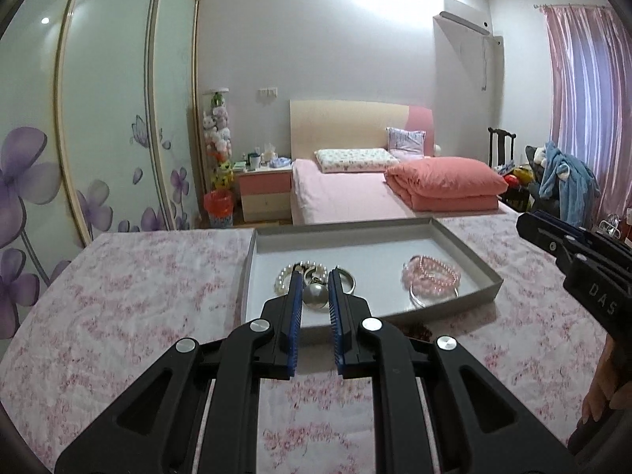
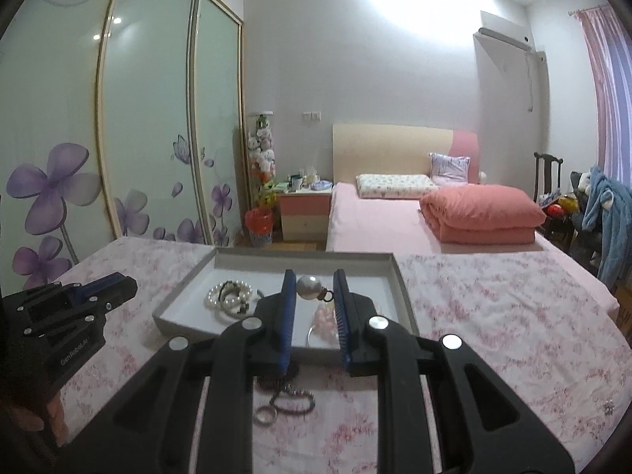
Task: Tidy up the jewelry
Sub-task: 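Carry the pearl earring in the left tool over the grey tray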
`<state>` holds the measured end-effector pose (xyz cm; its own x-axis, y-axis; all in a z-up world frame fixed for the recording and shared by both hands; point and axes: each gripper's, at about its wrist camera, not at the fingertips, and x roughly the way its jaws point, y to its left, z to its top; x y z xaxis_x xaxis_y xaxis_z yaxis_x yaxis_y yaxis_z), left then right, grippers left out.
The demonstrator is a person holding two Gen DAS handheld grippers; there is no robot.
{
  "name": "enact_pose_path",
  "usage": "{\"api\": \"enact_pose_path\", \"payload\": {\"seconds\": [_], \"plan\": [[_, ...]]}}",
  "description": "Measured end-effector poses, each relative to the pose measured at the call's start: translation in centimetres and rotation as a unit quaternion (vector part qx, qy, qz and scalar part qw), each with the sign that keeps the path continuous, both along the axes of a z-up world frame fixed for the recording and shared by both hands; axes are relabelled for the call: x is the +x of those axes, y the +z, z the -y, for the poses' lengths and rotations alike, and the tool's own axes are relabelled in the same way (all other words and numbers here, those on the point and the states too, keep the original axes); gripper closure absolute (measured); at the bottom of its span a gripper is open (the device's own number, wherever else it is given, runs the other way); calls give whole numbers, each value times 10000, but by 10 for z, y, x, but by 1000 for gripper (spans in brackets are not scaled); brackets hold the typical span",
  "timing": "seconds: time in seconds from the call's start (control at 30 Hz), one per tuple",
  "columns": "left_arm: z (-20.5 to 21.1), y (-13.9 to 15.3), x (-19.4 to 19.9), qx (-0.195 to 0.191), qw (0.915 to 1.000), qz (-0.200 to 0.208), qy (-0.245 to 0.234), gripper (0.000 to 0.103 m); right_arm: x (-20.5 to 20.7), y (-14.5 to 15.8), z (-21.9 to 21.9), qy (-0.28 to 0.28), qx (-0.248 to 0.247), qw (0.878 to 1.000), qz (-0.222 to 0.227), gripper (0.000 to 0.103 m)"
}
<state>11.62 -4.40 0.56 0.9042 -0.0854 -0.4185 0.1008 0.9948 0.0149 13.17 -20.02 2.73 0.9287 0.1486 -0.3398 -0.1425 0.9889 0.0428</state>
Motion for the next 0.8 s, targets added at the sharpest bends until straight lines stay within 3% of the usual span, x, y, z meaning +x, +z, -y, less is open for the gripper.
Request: {"api": "enact_pose_path", "payload": {"seconds": [0.37,0.8], "plan": [[9,8,30,25,9998,188,-29,89,30,6,-7,11,75,10000,58,84],[20,-8,77,47,9999,-32,-102,89,94,-10,-9,-16,247,9989,-399,84]]}}
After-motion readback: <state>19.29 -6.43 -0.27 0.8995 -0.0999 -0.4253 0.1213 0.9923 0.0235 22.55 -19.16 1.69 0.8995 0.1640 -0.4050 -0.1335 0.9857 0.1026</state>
